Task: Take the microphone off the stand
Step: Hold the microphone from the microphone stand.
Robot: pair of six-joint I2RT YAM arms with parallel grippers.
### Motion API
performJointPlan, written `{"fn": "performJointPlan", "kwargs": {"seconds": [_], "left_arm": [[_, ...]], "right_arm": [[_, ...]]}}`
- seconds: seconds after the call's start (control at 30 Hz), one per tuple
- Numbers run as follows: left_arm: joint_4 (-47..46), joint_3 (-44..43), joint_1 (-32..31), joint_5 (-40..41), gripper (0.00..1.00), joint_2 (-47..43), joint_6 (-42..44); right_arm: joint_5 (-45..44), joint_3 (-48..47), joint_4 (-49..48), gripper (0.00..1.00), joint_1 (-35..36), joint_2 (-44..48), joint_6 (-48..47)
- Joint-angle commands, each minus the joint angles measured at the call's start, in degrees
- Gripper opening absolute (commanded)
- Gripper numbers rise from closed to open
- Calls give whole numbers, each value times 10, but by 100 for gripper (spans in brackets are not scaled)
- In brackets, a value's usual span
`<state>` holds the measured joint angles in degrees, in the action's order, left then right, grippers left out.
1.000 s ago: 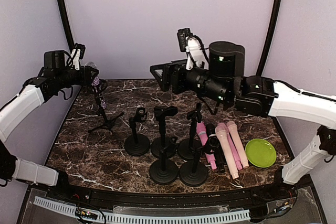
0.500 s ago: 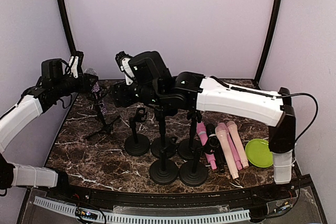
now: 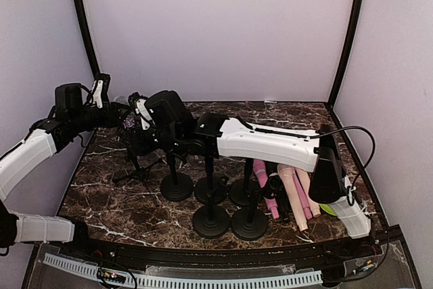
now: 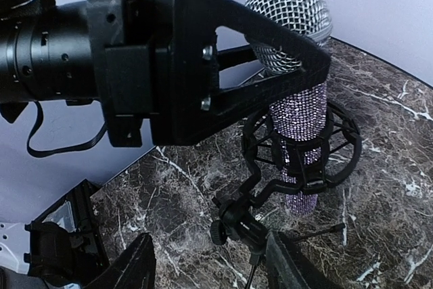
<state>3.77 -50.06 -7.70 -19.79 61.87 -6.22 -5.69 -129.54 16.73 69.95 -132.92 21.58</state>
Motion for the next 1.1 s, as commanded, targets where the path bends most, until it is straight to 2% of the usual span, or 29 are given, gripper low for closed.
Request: {"fn": "performJointPlan", "kwargs": {"seconds": [0.0,0.3,0.47,1.07], "left_arm": [[-36,9,-5,-45,0,-26,-29],[-30,8,-24,-45,0,-26,-25],[-29,9,-30,-41,0,-28,-18],[-53,24,-35,-29,0,-47,-3]], "right_arm": [[53,-29,-66,56,-17,-27,42],[54,-41,-62,52,-29,-56,54],[44,-57,-29,50,-31,-74,52],[17,-34,32,40,-19,-85,49]]}}
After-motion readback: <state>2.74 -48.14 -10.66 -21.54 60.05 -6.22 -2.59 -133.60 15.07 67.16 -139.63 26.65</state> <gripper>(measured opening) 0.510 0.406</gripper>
